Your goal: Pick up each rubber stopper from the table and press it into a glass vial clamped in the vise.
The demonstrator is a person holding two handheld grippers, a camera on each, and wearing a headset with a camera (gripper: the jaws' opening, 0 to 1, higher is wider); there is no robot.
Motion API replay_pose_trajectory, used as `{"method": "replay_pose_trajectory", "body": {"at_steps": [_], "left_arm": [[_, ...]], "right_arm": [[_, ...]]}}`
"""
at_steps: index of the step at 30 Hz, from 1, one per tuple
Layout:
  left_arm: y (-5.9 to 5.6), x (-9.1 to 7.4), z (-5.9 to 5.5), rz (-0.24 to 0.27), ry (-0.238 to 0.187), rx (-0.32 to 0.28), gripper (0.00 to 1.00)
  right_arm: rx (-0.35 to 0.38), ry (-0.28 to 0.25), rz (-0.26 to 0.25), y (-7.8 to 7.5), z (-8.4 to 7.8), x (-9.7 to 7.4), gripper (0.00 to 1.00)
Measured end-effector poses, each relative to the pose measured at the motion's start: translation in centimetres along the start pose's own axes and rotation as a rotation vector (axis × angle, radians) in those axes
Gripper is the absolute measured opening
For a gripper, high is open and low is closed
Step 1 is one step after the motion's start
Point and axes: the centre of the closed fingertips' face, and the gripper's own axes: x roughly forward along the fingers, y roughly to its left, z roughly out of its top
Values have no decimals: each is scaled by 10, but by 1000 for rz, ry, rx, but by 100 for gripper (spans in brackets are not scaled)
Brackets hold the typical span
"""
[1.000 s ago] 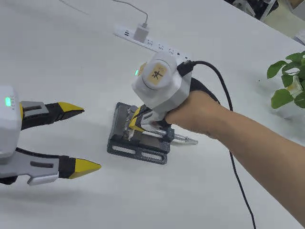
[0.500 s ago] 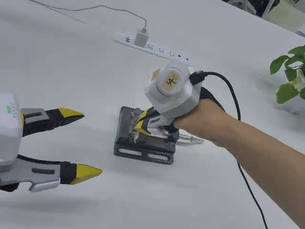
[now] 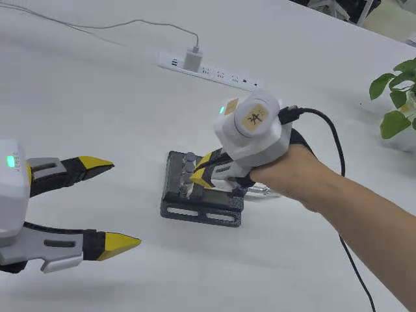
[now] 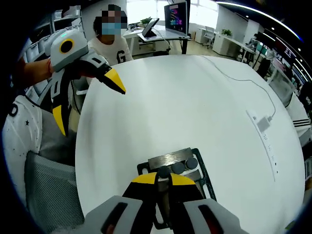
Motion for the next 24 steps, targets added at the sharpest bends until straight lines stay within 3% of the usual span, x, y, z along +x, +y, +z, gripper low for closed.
{"method": "replay_pose_trajectory", "body": {"at_steps": [10, 24], "left_arm": [[0, -2, 1, -9, 24, 36, 74], [-1, 2, 6, -31, 34, 61, 87]], "right_arm": [[55, -88, -31, 4, -9, -26, 18], [161, -219, -91, 3, -41, -60, 38]]}}
